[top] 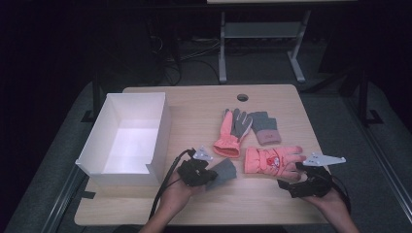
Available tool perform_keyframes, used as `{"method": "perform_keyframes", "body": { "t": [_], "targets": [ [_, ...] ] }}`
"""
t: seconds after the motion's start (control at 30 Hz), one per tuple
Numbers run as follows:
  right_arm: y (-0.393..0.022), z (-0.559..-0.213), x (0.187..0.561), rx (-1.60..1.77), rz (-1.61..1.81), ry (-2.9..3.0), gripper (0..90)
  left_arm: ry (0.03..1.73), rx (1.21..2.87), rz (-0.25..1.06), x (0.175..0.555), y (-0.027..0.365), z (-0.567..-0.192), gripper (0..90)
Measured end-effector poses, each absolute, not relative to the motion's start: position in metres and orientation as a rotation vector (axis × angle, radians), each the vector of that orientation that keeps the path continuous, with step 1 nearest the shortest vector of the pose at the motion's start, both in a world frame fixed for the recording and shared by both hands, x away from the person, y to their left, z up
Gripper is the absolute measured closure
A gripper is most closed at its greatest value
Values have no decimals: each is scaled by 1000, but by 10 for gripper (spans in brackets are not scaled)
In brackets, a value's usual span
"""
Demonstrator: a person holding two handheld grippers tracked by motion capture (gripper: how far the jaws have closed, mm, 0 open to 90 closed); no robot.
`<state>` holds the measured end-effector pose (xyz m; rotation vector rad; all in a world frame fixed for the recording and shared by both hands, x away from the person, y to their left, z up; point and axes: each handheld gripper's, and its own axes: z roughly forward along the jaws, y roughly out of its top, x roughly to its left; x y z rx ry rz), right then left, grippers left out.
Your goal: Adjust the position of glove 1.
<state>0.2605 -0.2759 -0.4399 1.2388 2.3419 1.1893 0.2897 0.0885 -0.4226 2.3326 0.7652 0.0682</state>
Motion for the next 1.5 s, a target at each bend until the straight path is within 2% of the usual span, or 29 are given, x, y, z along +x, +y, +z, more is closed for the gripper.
{"method": "perform_keyframes", "body": {
  "t": [0.13,0.27,0.3,0.4,0.6,1.2,1.5],
  "targets": [
    [-274,-440,262,1232,1195,2352,0,751,2342,42,288,80,-435,847],
    [-275,-440,262,1235,1196,2348,0,727,2314,46,293,88,-429,791],
    [-275,-440,262,1234,1196,2347,0,733,2305,50,295,92,-427,794],
    [-274,-440,261,1232,1196,2348,0,775,2325,126,305,106,-427,895],
    [-276,-440,260,1233,1196,2343,0,868,2380,223,318,120,-435,896],
    [-278,-440,259,1253,1197,2335,0,878,2404,127,300,122,-440,896],
    [-278,-439,258,1246,1192,2334,0,921,2370,202,294,133,-441,895]
  ]
}}
